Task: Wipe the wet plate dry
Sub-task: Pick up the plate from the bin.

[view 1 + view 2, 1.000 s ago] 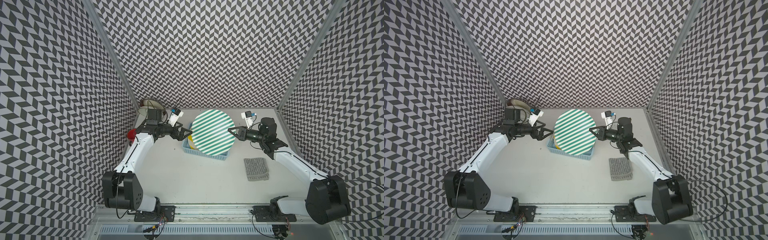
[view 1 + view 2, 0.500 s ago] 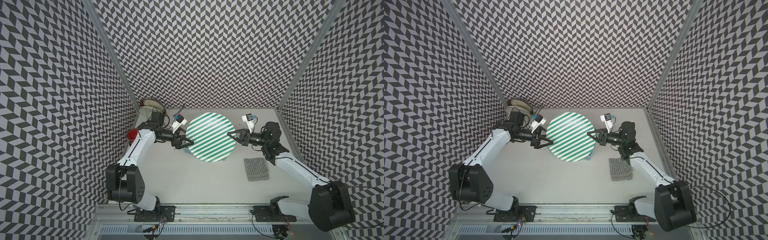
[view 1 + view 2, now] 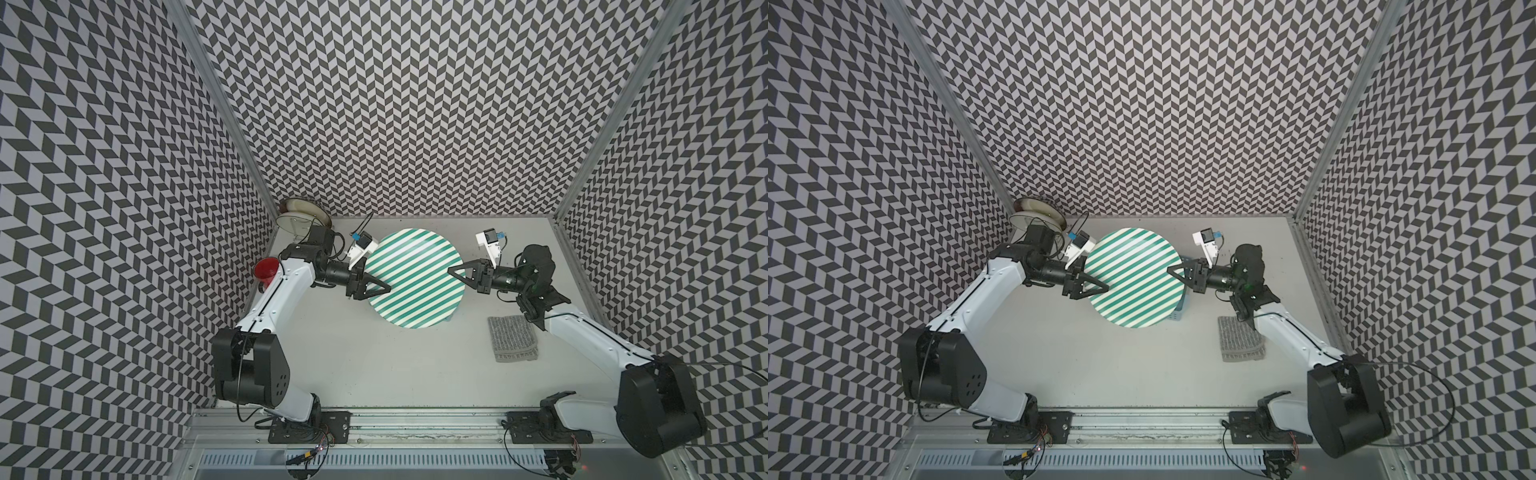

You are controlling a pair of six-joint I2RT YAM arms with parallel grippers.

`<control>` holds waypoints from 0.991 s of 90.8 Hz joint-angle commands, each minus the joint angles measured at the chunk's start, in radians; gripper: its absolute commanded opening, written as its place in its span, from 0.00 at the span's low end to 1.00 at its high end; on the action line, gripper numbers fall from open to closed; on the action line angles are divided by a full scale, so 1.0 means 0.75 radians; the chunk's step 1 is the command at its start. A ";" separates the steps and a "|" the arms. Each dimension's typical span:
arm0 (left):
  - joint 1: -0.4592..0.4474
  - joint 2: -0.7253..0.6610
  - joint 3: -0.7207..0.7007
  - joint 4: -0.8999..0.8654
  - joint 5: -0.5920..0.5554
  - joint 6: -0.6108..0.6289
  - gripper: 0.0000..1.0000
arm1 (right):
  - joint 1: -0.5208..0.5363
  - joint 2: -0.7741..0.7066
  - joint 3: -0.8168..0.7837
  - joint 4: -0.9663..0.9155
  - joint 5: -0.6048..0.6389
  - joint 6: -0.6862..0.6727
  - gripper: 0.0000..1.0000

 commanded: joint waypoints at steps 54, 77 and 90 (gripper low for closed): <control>-0.017 -0.075 0.011 0.129 0.007 -0.094 0.00 | 0.012 0.039 0.018 0.064 0.105 -0.066 0.00; -0.008 -0.135 -0.049 0.416 -0.113 -0.344 0.00 | 0.012 -0.028 0.076 -0.412 0.737 -0.183 0.46; -0.006 -0.174 -0.066 0.604 -0.173 -0.485 0.00 | 0.011 -0.065 0.087 -0.814 1.315 -0.088 0.57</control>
